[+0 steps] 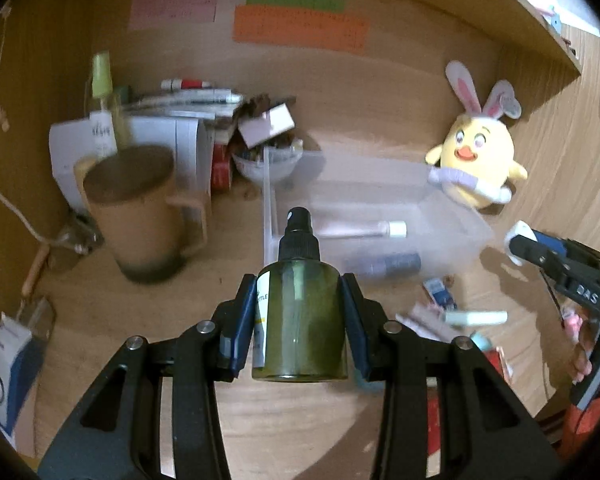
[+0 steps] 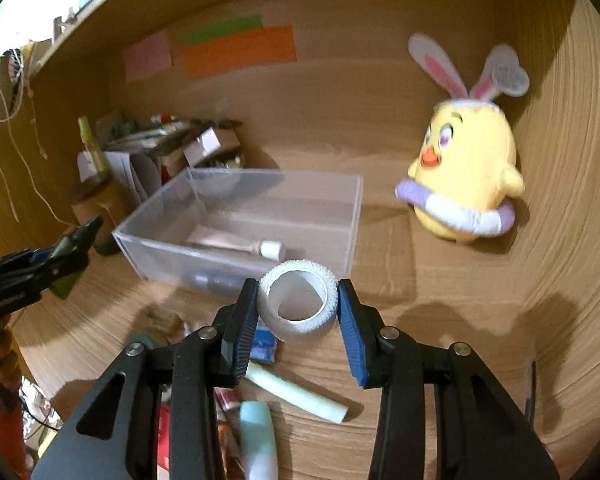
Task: Organize objects
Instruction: 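Carry the green bottle and white tape roll over the bin with both grippers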
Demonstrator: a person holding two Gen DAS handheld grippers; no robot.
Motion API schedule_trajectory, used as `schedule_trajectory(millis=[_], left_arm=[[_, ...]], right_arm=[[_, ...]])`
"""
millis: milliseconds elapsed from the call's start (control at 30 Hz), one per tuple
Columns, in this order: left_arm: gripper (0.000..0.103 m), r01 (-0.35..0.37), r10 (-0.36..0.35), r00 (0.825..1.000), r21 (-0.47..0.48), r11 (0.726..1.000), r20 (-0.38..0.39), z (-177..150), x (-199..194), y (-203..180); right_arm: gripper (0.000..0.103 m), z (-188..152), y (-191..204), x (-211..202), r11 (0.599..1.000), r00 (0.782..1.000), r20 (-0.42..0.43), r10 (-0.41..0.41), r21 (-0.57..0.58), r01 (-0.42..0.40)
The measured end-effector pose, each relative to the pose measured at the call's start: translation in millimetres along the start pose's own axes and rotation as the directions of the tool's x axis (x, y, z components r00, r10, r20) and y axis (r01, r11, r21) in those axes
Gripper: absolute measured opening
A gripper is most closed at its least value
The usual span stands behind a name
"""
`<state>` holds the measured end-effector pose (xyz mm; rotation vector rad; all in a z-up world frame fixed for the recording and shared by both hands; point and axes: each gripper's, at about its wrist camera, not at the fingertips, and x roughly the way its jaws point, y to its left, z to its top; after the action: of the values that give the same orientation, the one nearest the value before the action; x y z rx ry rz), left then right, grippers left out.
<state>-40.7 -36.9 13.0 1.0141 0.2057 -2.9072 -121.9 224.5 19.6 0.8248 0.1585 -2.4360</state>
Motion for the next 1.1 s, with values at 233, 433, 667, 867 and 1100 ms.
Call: schedule_trajectory(millis=[233,433,667,867,1100], left_arm=[[0.041,0.028,-0.028,0.999,0.006,1.0,0.031,28.0,3.4,2.5],[0.041,0.042,-0.044,0.998,0.027,0.999,0.052,49.0,8.8,1.3],[0.041,0.074,-0.075,0.996,0.022,0.997,0.051,72.1,23.6,1.0],[0.041,0.073,-0.073,0.997,0.04,0.997,0.004,81.2,51.2,-4.7],[0.041,0.071,-0.065,0.993,0.063,0.995,-0.099,76.5,96.8,-11.0]], right_arm=[[0.036,12.5,11.6,1.8,1.0,1.0,0.027,0.016,-0.003,-0.016],[0.036,22.7,21.1,12.5,1.0,0.999,0.029,0.027,-0.014,-0.027],[0.036,41.8,25.4,28.3,0.999,0.999,0.038,0.024,-0.033,-0.023],[0.036,52.2,22.8,54.1,0.999,1.0,-0.001,0.026,-0.03,-0.026],[0.036,46.4,21.2,89.4,0.999,0.996,-0.084,0.012,-0.042,-0.016]])
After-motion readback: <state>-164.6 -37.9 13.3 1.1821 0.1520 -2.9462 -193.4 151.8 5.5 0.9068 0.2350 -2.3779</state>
